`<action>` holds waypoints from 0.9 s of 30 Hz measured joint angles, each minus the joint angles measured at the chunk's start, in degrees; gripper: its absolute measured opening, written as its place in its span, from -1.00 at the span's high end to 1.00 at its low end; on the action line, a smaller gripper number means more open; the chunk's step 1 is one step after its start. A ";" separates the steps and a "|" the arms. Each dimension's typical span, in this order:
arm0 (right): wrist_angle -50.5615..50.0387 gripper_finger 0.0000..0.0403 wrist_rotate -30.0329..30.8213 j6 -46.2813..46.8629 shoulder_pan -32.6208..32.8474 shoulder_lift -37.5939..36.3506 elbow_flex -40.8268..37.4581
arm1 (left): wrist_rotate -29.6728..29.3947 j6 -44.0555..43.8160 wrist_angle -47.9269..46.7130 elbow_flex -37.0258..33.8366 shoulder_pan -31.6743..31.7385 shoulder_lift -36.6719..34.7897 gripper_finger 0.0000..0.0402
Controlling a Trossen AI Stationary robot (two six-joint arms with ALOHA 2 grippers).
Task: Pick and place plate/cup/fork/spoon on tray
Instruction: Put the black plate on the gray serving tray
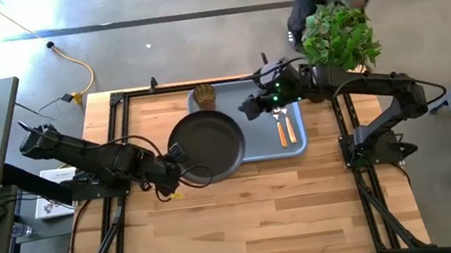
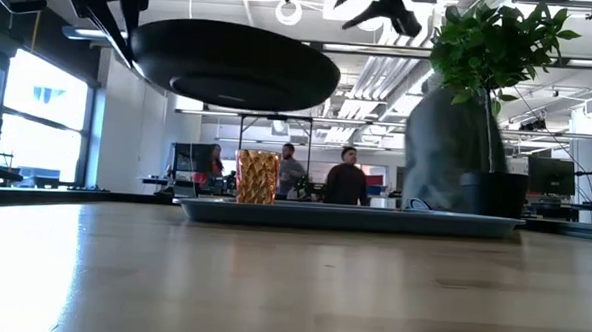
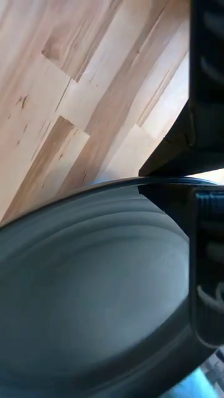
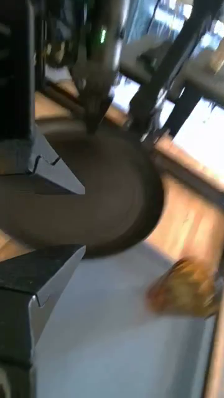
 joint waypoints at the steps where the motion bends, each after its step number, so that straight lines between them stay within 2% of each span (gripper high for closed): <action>1: -0.78 0.36 0.00 0.34 0.00 0.01 -0.23 | -0.03 0.10 0.45 0.00 0.00 -0.06 0.99; 11: -5.61 0.36 1.96 1.61 2.50 1.30 -2.14 | 0.76 1.80 2.17 0.00 0.02 -0.06 0.98; 27: -5.95 0.36 1.75 3.64 4.52 7.61 -2.16 | 0.30 4.25 4.87 0.00 0.04 -0.06 0.98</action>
